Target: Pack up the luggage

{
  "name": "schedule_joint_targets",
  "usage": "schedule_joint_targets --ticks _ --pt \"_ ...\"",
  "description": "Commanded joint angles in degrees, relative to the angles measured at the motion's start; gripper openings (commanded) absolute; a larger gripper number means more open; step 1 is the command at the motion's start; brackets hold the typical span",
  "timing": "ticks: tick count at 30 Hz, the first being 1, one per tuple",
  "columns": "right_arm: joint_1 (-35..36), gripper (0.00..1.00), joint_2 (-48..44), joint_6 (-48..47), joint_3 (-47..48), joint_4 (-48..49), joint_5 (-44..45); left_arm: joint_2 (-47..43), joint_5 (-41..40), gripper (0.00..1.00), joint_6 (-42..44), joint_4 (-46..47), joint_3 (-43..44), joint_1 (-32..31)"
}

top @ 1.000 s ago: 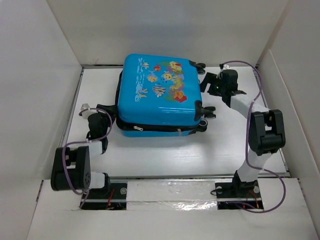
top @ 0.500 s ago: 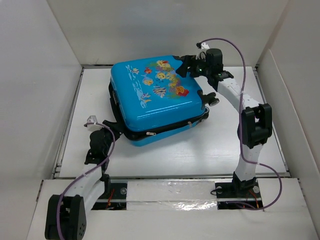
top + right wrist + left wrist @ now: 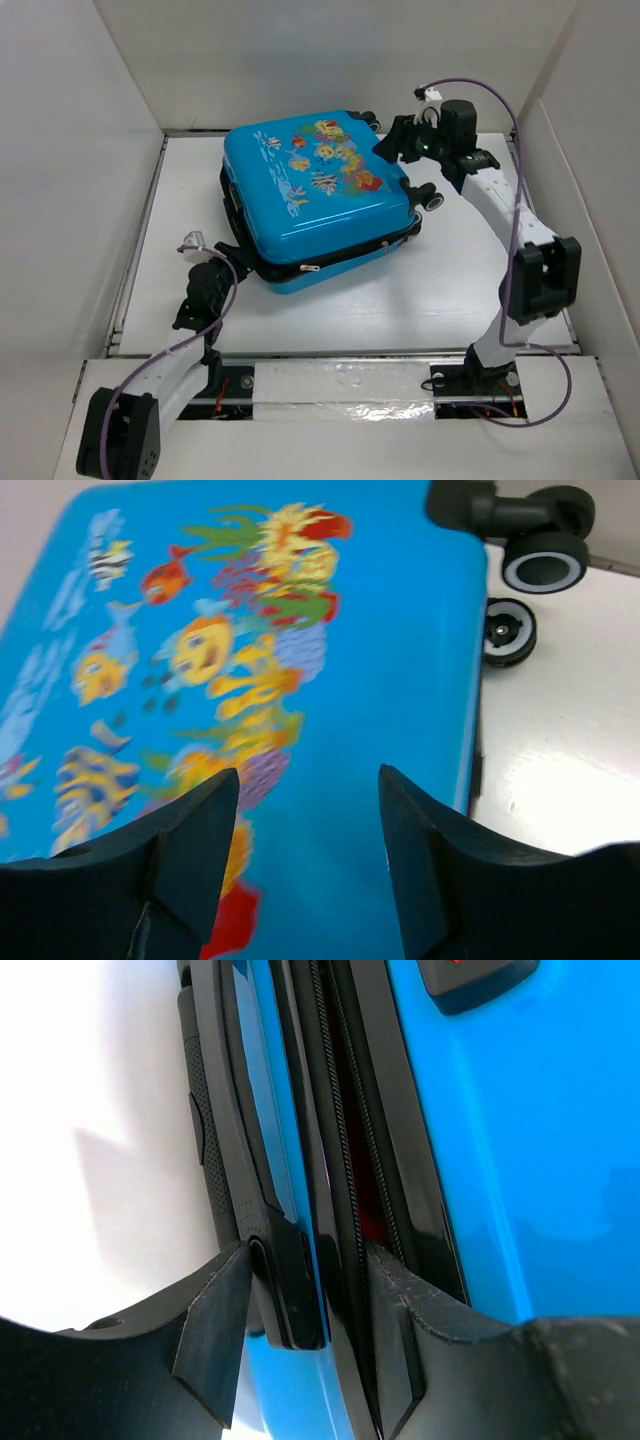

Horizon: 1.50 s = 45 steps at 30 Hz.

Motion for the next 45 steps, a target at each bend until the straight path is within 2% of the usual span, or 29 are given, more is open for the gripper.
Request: schedule_joint_targets --ticks 1,3,6,7,9,10,12,13,14,15,16,17,18,20,22,24,25,28,35,39,43,45 --pt "1.5 0.63 -11.3 -2.8 -3.9 2.9 1.5 5.3 9.5 0.31 -1.4 0.0 0.7 -11.9" --pt "1.5 0.64 -14.8 -1.3 -10.6 4.6 4.0 8.1 4.1 0.31 -2.7 0.6 2.0 -18.4" --pt "0.8 0.72 -20.8 0.0 -19.9 8.6 7.2 9.5 0.0 0.31 -5.5 2.9 2.5 -23.4" --pt "-0.4 0.73 -22.2 1.2 -21.9 9.0 12.0 9.7 -2.5 0.31 -6.1 3.4 2.7 -26.9" --pt "-2.5 0.74 -26.2 3.3 -25.9 9.3 16.5 10.1 -6.0 0.30 -6.9 3.3 3.9 -31.6" --pt "-3.6 0.74 -27.7 3.3 -30.1 10.1 17.3 10.4 -9.8 0.30 -6.9 2.0 4.8 -36.7" --pt "-6.1 0.68 -33.5 5.0 -35.2 13.5 21.0 11.4 -16.2 0.30 -7.2 0.4 7.2 -40.8" --pt "-6.6 0.65 -35.6 5.2 -40.4 15.6 23.4 11.7 -17.3 0.30 -7.8 -1.1 7.9 -42.0" --pt "-7.1 0.57 -37.7 5.7 -43.2 17.3 25.8 12.1 -17.7 0.30 -8.4 -0.8 8.2 -42.0" --pt "-7.6 0.56 -41.0 6.2 -45.8 19.5 27.7 12.5 -17.1 0.30 -8.8 0.0 8.1 -42.0" --pt "-8.3 0.57 -42.0 7.5 -47.5 20.4 31.7 13.6 -16.4 0.30 -8.8 1.1 8.0 -42.0" --pt "-9.3 0.73 -42.4 7.9 -49.4 20.4 32.3 14.4 -16.2 0.30 -8.6 1.5 8.1 -42.0" --pt "-12.2 0.83 -42.4 8.2 -49.5 20.0 31.9 15.2 -15.9 0.29 -8.4 1.7 8.3 -42.0" --pt "-15.2 0.99 -40.4 9.8 -48.7 20.2 25.6 18.0 -14.7 0.21 -7.9 3.1 8.6 -42.0" --pt "-19.0 1.00 -36.4 11.7 -47.9 22.6 17.3 20.5 -13.1 0.13 -7.8 5.5 8.7 -42.0" --pt "-19.8 1.00 -32.7 12.6 -46.0 25.4 10.0 22.4 -12.0 0.07 -7.9 7.2 8.6 -42.6" --pt "-20.5 1.00 -30.5 13.0 -44.9 27.1 2.2 23.7 -11.3 0.01 -8.1 8.5 8.4 -42.6" --pt "-18.6 1.00 -21.7 13.1 -39.7 30.6 -9.0 24.8 -12.4 0.00 -8.8 9.9 8.2 -45.9" --pt "-12.5 0.96 -6.9 12.4 -26.7 30.8 -17.4 26.1 -21.4 0.00 -8.7 5.8 13.1 -58.0" --pt "-8.8 0.95 -1.8 9.9 -19.6 26.9 -18.5 29.1 -22.2 0.00 -9.0 6.8 15.0 -62.0" --pt "-7.1 0.96 1.0 6.8 -15.2 22.2 -16.9 31.5 -24.1 0.00 -8.1 4.2 17.9 -63.4" --pt "-7.1 0.99 0.8 6.8 -15.3 22.2 -16.1 30.2 -25.4 0.15 -7.6 3.7 18.3 -63.4"
